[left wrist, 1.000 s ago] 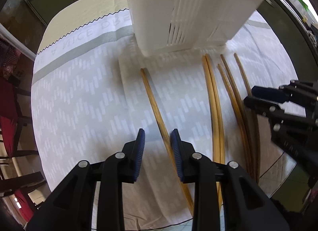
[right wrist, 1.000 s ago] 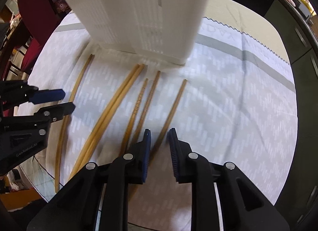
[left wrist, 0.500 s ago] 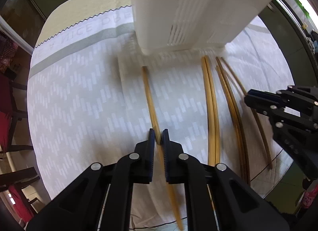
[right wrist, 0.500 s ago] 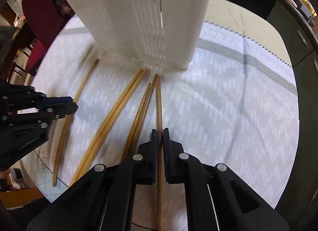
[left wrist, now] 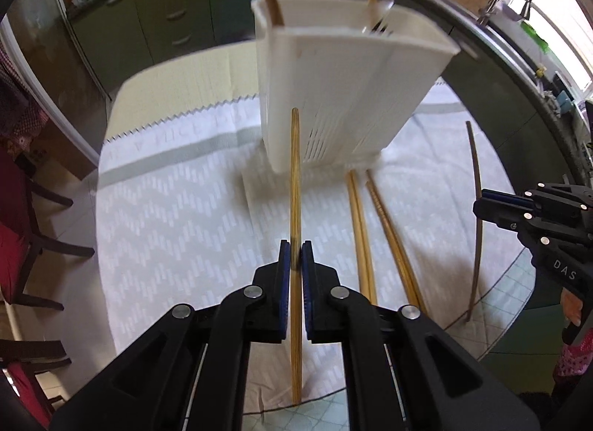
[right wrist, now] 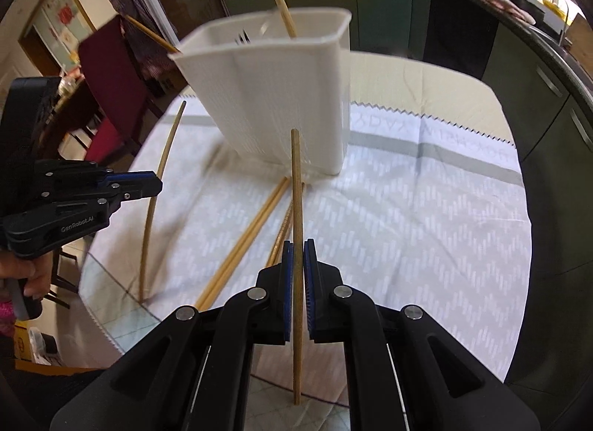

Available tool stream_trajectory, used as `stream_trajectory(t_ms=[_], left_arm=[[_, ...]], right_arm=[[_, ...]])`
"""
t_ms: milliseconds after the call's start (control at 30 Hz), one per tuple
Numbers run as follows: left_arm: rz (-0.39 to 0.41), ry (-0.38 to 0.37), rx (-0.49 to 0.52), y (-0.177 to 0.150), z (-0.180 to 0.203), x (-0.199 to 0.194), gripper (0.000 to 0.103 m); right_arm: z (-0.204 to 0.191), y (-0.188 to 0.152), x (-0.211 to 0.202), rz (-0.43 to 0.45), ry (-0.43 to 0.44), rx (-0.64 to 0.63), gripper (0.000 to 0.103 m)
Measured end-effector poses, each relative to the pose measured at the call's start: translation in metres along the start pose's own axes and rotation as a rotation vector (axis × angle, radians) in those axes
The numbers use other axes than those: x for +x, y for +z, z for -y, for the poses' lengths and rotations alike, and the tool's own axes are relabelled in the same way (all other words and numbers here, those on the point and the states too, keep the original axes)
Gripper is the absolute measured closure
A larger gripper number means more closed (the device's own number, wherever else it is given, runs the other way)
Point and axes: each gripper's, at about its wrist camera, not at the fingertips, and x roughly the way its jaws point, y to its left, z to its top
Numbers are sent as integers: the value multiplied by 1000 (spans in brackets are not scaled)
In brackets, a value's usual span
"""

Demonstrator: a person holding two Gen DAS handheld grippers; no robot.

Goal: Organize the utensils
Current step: 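Lift both held chopsticks upright toward the white caddy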

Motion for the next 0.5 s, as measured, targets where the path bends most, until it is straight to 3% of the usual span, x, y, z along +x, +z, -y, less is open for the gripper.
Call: stream_trajectory(t_ms=[500], left_arm=[[108,-18,19,-19,7,-48,97]], right_arm=[[4,-27,-48,123,28,10,96]])
